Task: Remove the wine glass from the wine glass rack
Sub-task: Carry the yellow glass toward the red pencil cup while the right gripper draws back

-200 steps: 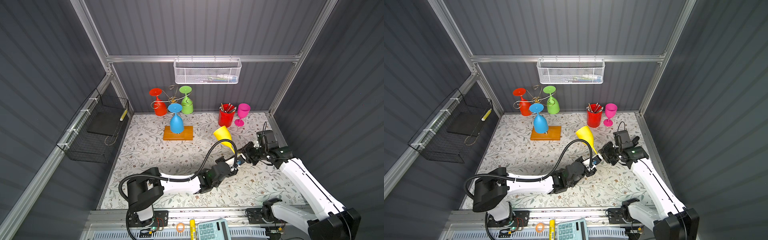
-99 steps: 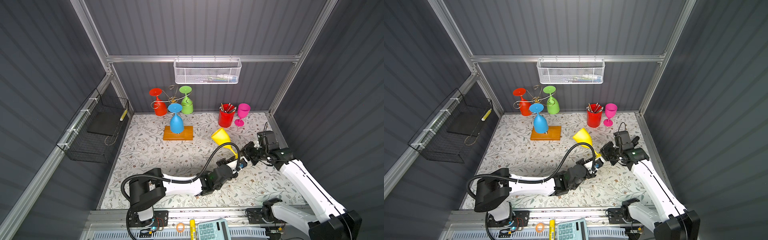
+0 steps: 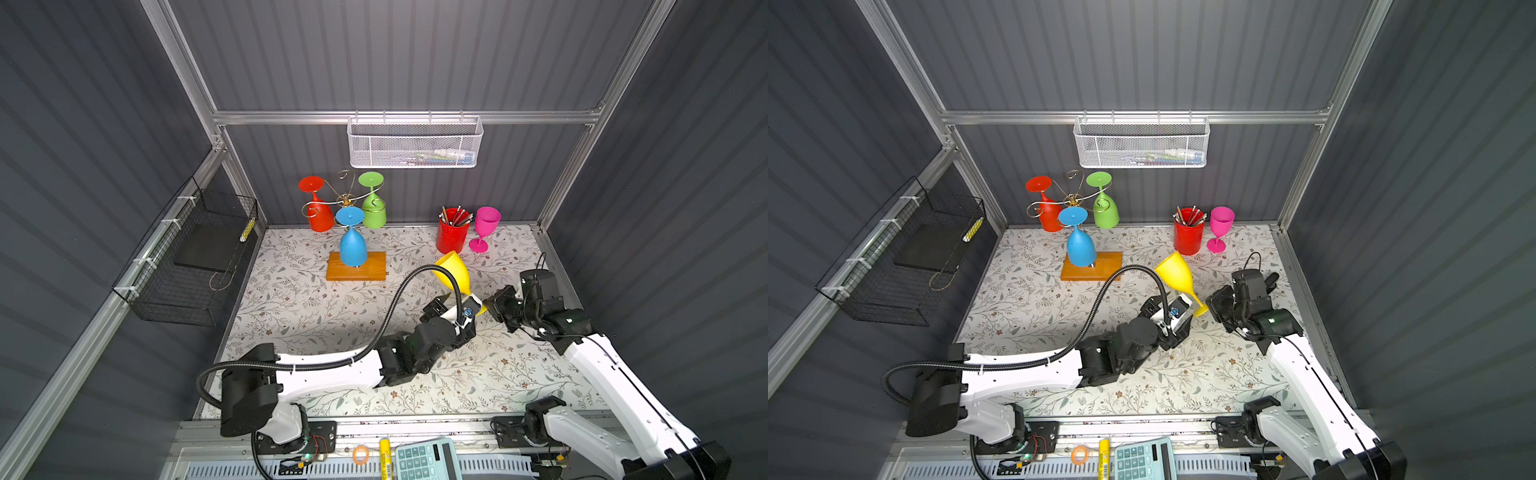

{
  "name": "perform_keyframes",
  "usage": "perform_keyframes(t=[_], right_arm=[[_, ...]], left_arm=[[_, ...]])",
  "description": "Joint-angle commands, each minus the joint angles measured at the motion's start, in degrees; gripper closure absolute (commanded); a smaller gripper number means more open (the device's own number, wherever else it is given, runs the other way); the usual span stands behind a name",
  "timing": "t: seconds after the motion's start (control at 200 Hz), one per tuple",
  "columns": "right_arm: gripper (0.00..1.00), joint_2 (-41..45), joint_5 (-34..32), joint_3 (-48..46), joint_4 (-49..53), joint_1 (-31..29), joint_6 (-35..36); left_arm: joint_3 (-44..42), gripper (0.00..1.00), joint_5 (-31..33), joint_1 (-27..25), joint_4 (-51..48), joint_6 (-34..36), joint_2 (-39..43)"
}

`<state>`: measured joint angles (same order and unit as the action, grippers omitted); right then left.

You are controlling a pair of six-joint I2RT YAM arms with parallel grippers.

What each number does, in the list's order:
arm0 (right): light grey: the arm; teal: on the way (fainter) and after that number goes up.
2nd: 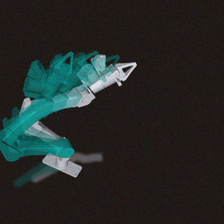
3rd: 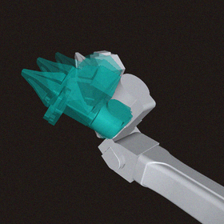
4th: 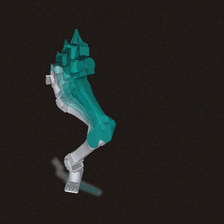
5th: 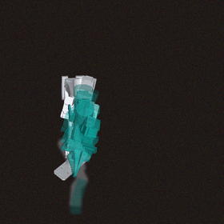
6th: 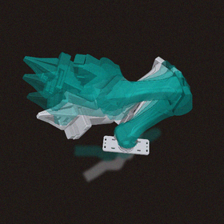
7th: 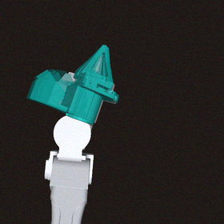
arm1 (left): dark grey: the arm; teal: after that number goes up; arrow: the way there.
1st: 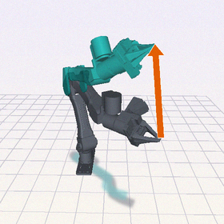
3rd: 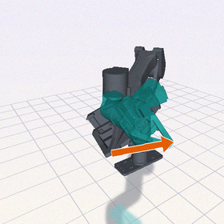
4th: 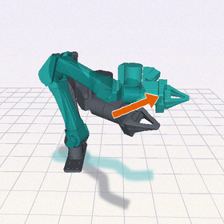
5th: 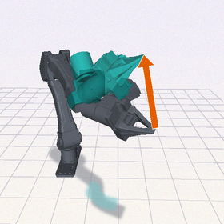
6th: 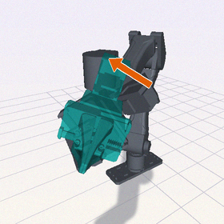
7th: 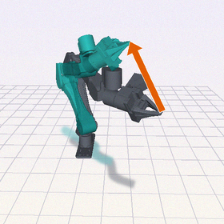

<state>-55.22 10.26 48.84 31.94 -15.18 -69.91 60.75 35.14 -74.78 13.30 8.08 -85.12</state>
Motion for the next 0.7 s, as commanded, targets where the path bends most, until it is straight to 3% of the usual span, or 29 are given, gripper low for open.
perform_keyframes(t=[0.0,0.235,0.5,0.695], right_arm=[[1.0,0.3,-2.4,-2.3,-6.1,0.9,2.2],[1.0,1.8,-4.0,-7.3,-15.0,2.7,7.3],[1.0,4.5,-5.2,-13.0,-25.9,4.5,13.4],[1.0,6.4,-6.3,-14.9,-30.0,4.9,18.0]], left_arm=[[3.0,0.21,-4.4,2.0,-10.9,-9.3,3.6],[8.4,0.22,-17.3,11.1,-21.0,-22.7,5.8],[18.1,0.23,-33.3,17.8,-27.0,-30.9,2.0],[26.8,0.24,-40.3,20.0,-30.6,-34.0,-3.0]])
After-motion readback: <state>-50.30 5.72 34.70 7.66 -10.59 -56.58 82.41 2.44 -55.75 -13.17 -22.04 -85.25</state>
